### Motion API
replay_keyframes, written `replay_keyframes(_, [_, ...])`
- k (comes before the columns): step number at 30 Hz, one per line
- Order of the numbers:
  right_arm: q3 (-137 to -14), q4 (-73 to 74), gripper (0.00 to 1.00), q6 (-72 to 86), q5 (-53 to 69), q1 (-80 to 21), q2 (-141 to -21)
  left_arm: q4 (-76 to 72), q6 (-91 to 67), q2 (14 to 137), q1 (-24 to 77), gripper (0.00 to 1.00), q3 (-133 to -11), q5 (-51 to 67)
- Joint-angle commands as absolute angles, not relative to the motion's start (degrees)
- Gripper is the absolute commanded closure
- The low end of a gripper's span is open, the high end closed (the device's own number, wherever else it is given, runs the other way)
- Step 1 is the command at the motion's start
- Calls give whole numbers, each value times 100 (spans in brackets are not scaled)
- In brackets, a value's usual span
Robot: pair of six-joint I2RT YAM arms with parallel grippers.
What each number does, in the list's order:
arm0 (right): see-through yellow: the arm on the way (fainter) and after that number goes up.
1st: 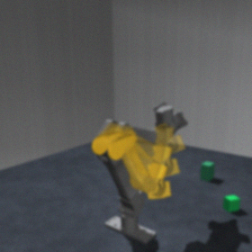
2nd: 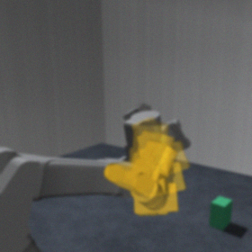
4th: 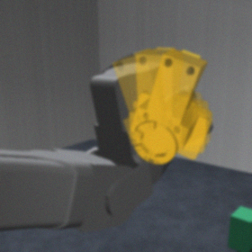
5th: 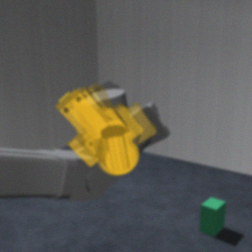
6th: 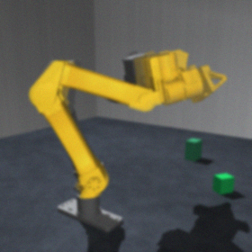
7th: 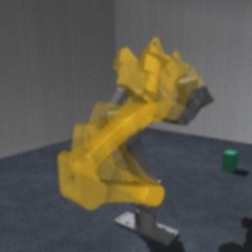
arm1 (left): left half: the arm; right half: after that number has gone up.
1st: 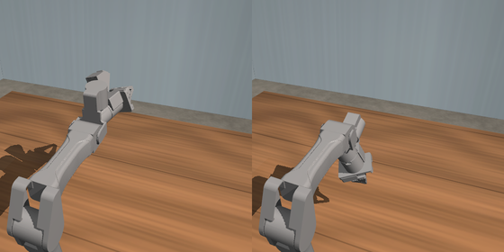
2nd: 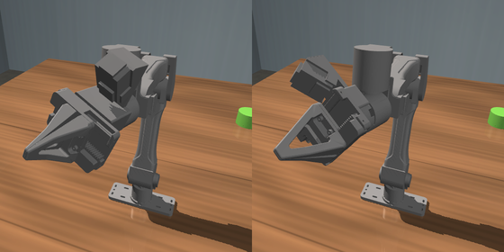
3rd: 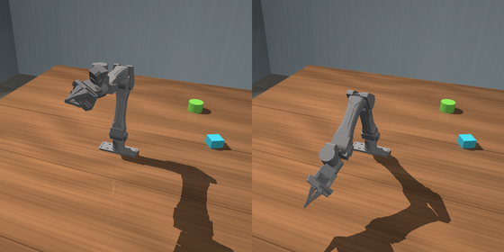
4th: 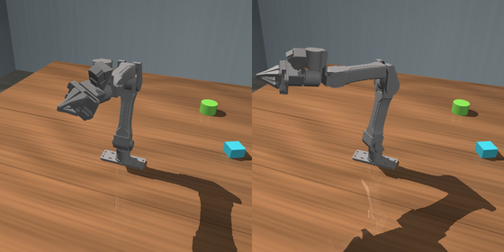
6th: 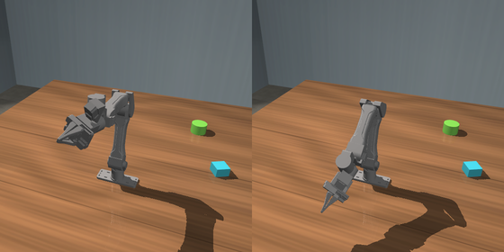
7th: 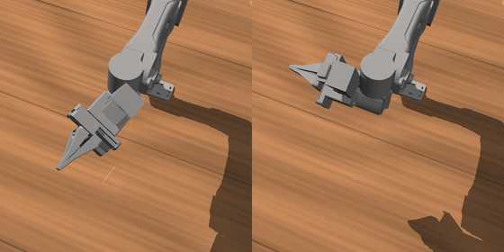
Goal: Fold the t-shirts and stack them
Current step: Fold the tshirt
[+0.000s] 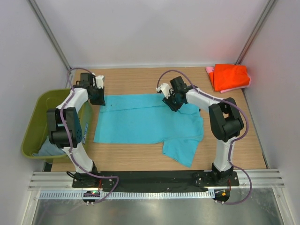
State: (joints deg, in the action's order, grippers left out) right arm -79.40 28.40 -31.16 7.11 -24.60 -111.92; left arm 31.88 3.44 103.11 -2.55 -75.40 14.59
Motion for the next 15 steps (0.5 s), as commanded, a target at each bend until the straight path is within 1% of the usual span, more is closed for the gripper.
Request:
replay_keyframes(1, [-8165,2698,60,-3225,554,-2408,-11241,2988,334,10380,-237,97,-7673,1529])
replay_keyframes(7, [-8200,2655,61,-3243,413,-2382,-11391,2988,334,10415,-246,97,-7690,1529])
replay_keyframes(9, [-8209,2637,63,-3261,361,-2391,-11469,2980,325,10415,-237,97,-7690,1538])
replay_keyframes(11, [-8244,2672,69,-3287,343,-2391,-11531,2988,334,10415,-246,97,-7682,1538])
replay_keyframes(12, [-8279,2689,70,-3287,334,-2391,-11575,2988,334,10415,-246,97,-7682,1538])
replay_keyframes(15, [-8305,2654,71,-3278,282,-2382,-11549,2979,325,10406,-237,97,-7655,1538])
